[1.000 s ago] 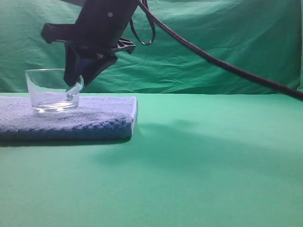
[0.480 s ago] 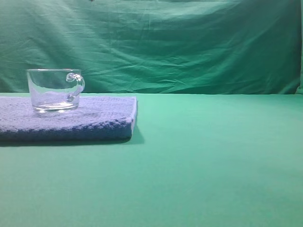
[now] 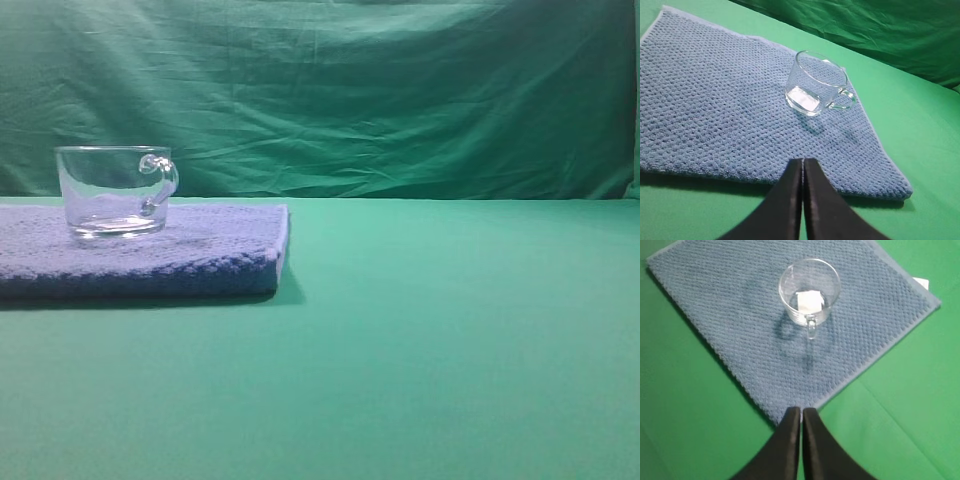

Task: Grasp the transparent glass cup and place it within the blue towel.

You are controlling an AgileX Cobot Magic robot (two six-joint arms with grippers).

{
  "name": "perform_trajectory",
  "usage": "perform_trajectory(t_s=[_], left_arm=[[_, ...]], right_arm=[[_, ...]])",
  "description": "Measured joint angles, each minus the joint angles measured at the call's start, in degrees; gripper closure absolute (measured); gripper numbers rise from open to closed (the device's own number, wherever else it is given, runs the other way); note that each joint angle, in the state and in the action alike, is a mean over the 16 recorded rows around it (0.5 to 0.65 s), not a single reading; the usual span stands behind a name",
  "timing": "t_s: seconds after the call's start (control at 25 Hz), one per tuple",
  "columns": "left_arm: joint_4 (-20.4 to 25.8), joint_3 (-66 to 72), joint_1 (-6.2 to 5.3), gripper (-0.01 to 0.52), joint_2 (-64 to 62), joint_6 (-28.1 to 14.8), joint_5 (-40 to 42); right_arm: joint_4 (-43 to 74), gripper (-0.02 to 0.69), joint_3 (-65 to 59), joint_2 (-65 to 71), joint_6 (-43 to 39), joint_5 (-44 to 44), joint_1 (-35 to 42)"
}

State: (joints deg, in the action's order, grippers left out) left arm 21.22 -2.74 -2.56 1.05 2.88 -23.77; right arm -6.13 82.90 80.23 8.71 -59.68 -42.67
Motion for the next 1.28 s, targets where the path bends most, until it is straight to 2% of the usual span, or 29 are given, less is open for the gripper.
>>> perform_trajectory(t_s=[0.28, 0.48, 0.96, 1.28], left_arm=[[0.0, 0.0, 0.0, 0.514, 0.0, 0.0, 0.0], [0.0, 0.0, 0.0, 0.514, 0.0, 0.0, 0.0], [0.0, 0.0, 0.0, 0.514, 0.0, 0.0, 0.0], [0.0, 0.0, 0.0, 0.514, 0.0, 0.0, 0.0]], right_arm=[[-0.7, 0.665, -18.6, -15.1, -0.7, 9.1, 0.0], [-1.5, 0.665, -28.2, -27.0, -1.2, 11.5, 0.0], [-2.3, 0.665, -38.1, -50.1, -4.1, 11.1, 0.1], [0.9, 0.665, -45.5, -59.2, -7.2, 18.8, 6.2]])
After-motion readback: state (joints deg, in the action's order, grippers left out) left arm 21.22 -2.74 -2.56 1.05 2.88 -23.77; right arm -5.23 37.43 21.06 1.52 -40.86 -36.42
